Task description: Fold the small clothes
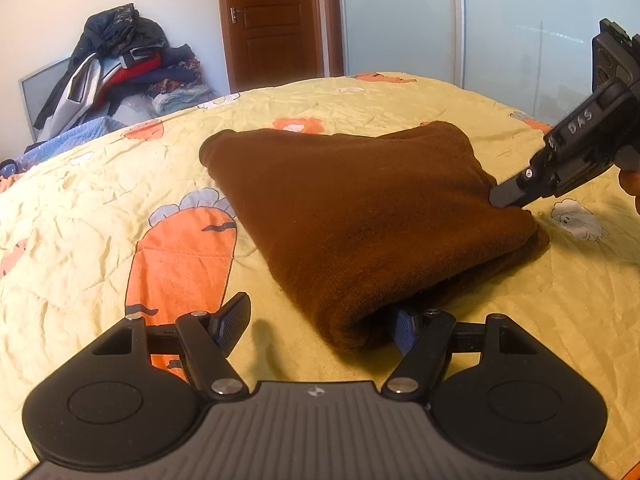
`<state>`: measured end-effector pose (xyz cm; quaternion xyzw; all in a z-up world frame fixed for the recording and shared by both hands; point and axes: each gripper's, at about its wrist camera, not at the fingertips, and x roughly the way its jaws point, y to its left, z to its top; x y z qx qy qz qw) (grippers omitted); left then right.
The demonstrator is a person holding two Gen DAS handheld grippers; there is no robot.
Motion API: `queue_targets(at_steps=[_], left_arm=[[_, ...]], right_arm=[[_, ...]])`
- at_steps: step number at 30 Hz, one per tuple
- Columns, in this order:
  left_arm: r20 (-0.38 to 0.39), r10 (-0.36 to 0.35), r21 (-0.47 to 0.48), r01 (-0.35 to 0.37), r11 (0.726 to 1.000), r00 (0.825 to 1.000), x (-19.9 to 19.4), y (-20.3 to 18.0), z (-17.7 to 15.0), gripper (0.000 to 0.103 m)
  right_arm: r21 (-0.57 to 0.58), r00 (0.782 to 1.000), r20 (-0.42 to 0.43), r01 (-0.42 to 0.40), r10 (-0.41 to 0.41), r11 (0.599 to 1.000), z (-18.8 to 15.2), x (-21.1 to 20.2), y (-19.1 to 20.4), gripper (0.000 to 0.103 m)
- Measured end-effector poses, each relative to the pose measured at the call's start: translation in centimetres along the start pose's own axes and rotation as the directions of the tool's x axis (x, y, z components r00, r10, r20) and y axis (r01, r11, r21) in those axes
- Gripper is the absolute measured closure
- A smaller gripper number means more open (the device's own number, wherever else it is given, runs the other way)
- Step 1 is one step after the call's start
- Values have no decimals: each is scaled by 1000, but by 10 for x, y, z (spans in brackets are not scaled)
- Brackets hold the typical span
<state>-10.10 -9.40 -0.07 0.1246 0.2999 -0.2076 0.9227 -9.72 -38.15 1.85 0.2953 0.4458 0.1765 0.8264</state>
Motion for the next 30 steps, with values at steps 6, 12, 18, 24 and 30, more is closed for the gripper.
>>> queue_targets(at_steps=[6,12,18,24,30], left_arm=[[-1,3,8,-3,1000,1000,1,-1,-1,31],[-2,6,7,-6,1000,1000,-1,0,-2,30],[-5,-15,-6,15,1000,1000,-2,4,-1,30],[37,-149,-70,151,986,988,-29,38,-4,30],[92,-193,-305,212,928,977,-27,96,6,25]], right_arm=[[12,1000,16,-17,17,1000,2,1,8,46],[-98,998,64,-1,7,995,3,-12,21,90],[-33,998,56,18,-16,999,-8,-7,-9,92],[48,991,136,-23,16,999,11,-29,-11,22],[178,981,194,-32,-3,984,55,-18,-37,19]])
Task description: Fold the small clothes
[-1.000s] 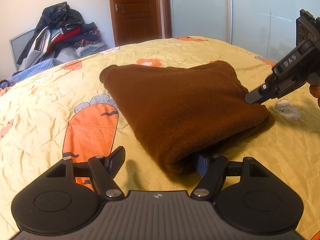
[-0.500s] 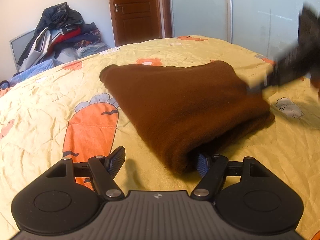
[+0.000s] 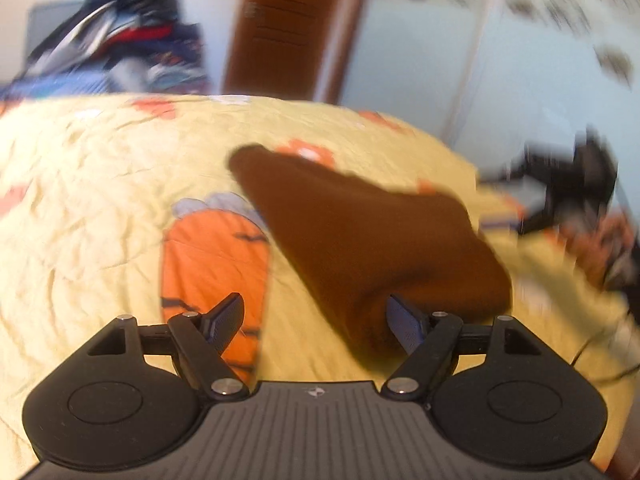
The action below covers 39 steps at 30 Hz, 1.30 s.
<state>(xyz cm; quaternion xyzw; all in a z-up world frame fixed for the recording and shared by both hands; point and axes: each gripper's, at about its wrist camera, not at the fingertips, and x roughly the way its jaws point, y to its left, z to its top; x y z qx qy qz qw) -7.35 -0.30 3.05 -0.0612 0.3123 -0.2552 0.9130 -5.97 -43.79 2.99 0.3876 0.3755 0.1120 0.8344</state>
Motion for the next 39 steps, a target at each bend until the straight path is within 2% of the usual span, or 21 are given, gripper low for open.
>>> queue_targets(at_steps=[3,5,6,9,11,13,16,17,18,19,22,25,29,31,32,34,35,36,37,38,39], left_arm=[[52,-64,-194,73,978,997,8,29,21,22],[66,-146,-306,159,939,987,21,45,32,22],[69,-157,-353,171,920,985,30,50,37,22],[30,-192,-423,187,887,981,66,55,50,22],[-18,-196,-458,166,873,980,96,57,57,22],[-61,-196,-499,141,855,979,126,60,62,22],[-65,-224,-524,158,837,972,157,59,76,26],[-79,-217,-521,145,841,973,164,57,81,43],[-115,-200,-503,117,856,973,171,54,86,76],[-142,-176,-475,88,875,974,176,52,89,81],[-127,-158,-404,94,910,979,166,50,94,85],[-109,-154,-333,110,936,982,144,56,99,85],[-102,-61,-268,31,963,993,130,76,122,85],[-115,-20,-270,-12,963,993,132,91,134,85],[-133,10,-258,-45,965,991,136,99,139,82],[-176,64,-295,-115,949,982,139,113,138,78],[-196,45,-341,-111,933,980,137,118,136,74],[-190,3,-387,-78,919,982,127,122,130,69],[-158,-37,-415,-33,909,987,114,122,121,61],[-114,-66,-434,10,901,991,100,121,110,30],[-71,-98,-456,55,888,993,84,119,96,7]], right_arm=[[71,998,-40,-44,47,996,9,27,-5,19],[73,997,-71,-29,35,997,8,44,0,19],[53,996,-82,-23,27,998,6,51,3,19],[-15,996,-86,-28,27,999,-1,63,17,19],[-46,996,-87,-21,17,999,-1,68,23,19],[-65,996,-91,-21,15,998,0,73,27,22],[-87,995,-99,-22,13,996,0,79,30,31],[-96,995,-103,-13,3,995,-1,81,31,48],[-111,993,-118,0,-13,994,-2,84,33,63],[-121,991,-135,3,-19,993,-4,88,34,63],[-140,994,-111,-4,-12,990,-9,84,41,67],[-145,994,-100,-49,35,988,-9,84,56,69],[-144,986,-123,-127,109,981,-4,105,82,71],[-131,984,-127,-141,125,981,-2,123,93,71],[-111,986,-119,-127,114,986,0,133,96,68],[-86,994,-107,-43,33,995,2,149,95,51],[-68,993,-117,8,-16,998,3,152,94,39],[-45,992,-127,21,-27,999,0,150,92,34],[-35,992,-125,-12,8,999,-4,141,88,31],[-39,992,-119,-50,45,998,-9,129,85,21],[-44,991,-114,-70,65,997,-14,117,80,12]])
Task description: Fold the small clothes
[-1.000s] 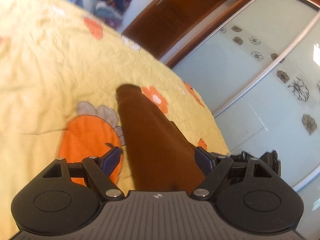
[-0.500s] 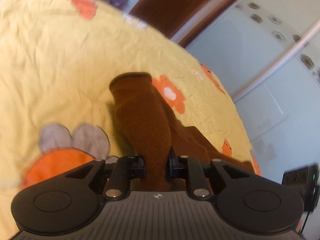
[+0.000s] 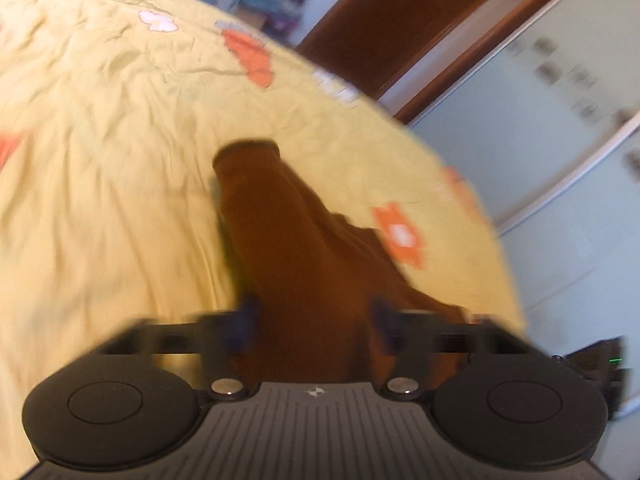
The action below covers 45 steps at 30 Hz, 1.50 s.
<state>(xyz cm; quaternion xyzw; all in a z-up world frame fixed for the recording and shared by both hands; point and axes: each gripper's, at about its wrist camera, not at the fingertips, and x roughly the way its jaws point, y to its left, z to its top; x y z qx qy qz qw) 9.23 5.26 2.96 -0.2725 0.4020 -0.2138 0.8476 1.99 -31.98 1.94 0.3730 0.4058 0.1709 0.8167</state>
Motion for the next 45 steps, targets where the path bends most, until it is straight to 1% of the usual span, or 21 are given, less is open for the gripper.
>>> queue_targets(at_steps=[2,5,7,8,9,11,13,17,18,19,21,23,25,31,32,33,34,35,36,39,45], left_arm=[[-32,-92,-49,90,995,995,-12,6,-27,5],[-97,-77,-48,72,996,992,-12,5,-60,6],[-89,-88,-28,86,996,992,-12,2,-72,7],[-88,-81,-24,80,997,993,-12,-2,-74,10],[-111,-74,-22,72,997,991,-10,-5,-73,30],[-166,-18,-10,17,1000,986,-5,-7,-73,76],[-165,8,25,-4,1000,986,-12,-9,-70,79],[-121,88,176,-66,982,989,-31,-14,-78,71],[-82,124,227,-103,968,989,-37,-19,-84,68],[-40,146,287,-129,949,988,-45,-28,-90,64],[67,171,420,-183,889,983,-65,-45,-107,34],[169,165,518,-230,824,972,-81,-55,-129,19],[184,182,578,-256,775,966,-79,-60,-142,19],[148,266,634,-298,713,952,-39,-66,-150,25],[149,273,649,-302,699,951,-39,-67,-156,29],[157,277,655,-310,690,948,-38,-68,-160,43],[162,290,649,-323,689,943,-36,-68,-158,49],[160,304,633,-334,699,939,-33,-65,-155,63],[153,305,604,-333,724,940,-33,-61,-150,76],[111,273,509,-290,810,956,-46,-47,-135,77],[108,310,479,-322,817,945,-40,-48,-136,75]], right_arm=[[-10,1000,-10,7,-7,1000,-14,-18,-5,12],[-33,997,-72,10,-12,999,-37,-29,-7,16],[-100,993,-112,9,-20,995,-54,-29,1,24],[-142,993,-116,12,-28,990,-62,-27,7,38],[-174,991,-125,18,-40,985,-68,-24,12,63],[-202,987,-146,33,-64,979,-75,-19,17,70],[-206,989,-145,9,-39,979,-77,-25,19,74],[-176,991,-121,32,-54,984,-82,-37,7,75],[-150,993,-108,29,-45,988,-83,-39,1,65],[-102,995,-103,6,-16,995,-82,-43,-5,60],[-41,998,-65,13,-16,999,-78,-59,-6,39],[-56,1000,18,12,-11,998,-77,-77,0,38],[-55,999,28,-22,23,998,-71,-81,8,38],[-239,997,-53,38,-52,970,-62,-45,49,40],[-265,994,-74,57,-80,963,-63,-35,52,41],[-284,990,-90,75,-105,956,-65,-28,53,52],[-310,986,-113,86,-126,947,-68,-19,54,64],[-348,979,-135,99,-154,932,-70,-11,56,86],[-384,973,-140,118,-184,916,-74,-9,57,88],[-387,980,-125,95,-154,917,-73,-24,57,89],[-366,979,-138,93,-153,926,-67,-27,52,89]])
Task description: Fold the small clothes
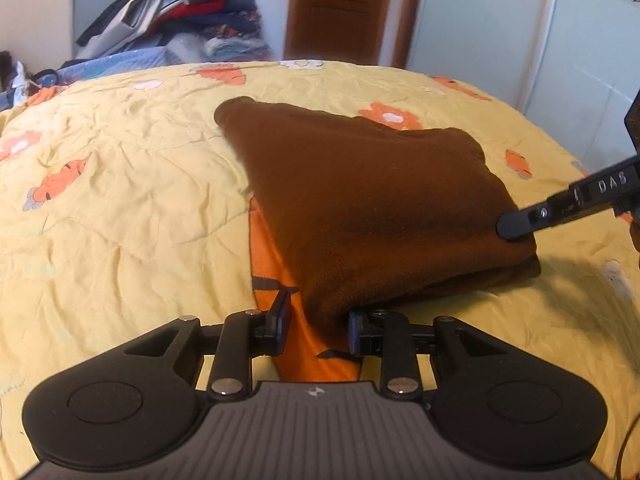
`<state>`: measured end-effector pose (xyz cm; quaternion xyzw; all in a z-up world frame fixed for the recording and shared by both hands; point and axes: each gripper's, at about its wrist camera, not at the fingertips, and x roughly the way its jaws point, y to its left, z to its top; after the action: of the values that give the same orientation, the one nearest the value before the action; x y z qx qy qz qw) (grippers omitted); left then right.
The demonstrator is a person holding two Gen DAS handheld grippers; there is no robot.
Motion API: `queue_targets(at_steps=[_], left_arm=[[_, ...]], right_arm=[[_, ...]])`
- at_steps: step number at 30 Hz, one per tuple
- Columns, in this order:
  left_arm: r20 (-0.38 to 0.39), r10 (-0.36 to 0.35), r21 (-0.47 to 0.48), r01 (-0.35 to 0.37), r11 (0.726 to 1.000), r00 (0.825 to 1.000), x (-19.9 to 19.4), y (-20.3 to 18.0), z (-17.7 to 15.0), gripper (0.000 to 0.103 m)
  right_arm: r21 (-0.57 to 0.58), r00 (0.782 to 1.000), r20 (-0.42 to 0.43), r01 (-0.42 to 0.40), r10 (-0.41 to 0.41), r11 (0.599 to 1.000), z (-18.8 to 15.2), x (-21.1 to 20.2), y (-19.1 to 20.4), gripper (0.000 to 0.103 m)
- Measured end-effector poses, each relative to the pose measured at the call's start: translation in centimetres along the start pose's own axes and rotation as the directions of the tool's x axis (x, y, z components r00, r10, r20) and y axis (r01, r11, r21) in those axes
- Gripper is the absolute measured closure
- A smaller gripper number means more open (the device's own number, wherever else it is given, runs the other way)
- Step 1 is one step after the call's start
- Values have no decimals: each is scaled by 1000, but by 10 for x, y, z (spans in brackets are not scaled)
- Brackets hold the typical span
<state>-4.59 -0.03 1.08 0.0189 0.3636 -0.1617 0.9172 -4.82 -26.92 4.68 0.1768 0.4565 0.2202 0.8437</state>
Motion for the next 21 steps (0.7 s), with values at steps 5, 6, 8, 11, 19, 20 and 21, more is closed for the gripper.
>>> queue_targets(at_steps=[5,6,8,11,19,20,21], left_arm=[[-7,-2,-23,2,1000,1000,-2,-8,7,74],[-4,-7,-36,7,999,1000,-3,-6,7,74],[-9,-14,-62,13,998,1000,-1,-3,8,74],[-33,-32,-96,29,995,999,-3,-1,9,74],[57,55,-90,-49,995,997,4,3,9,39],[63,63,-72,-58,996,996,7,2,9,60],[51,29,-55,-26,998,998,9,0,10,85]], right_arm=[[29,1000,-24,4,-3,1000,3,4,2,81],[34,1000,-29,2,-1,999,4,4,2,80],[29,999,-33,5,-4,1000,5,6,3,80],[24,999,-53,13,-12,1000,5,10,3,77],[18,998,-64,-6,8,1000,4,19,4,74],[12,998,-60,-6,6,1000,4,19,4,84],[12,998,-56,-15,16,1000,4,17,4,89]])
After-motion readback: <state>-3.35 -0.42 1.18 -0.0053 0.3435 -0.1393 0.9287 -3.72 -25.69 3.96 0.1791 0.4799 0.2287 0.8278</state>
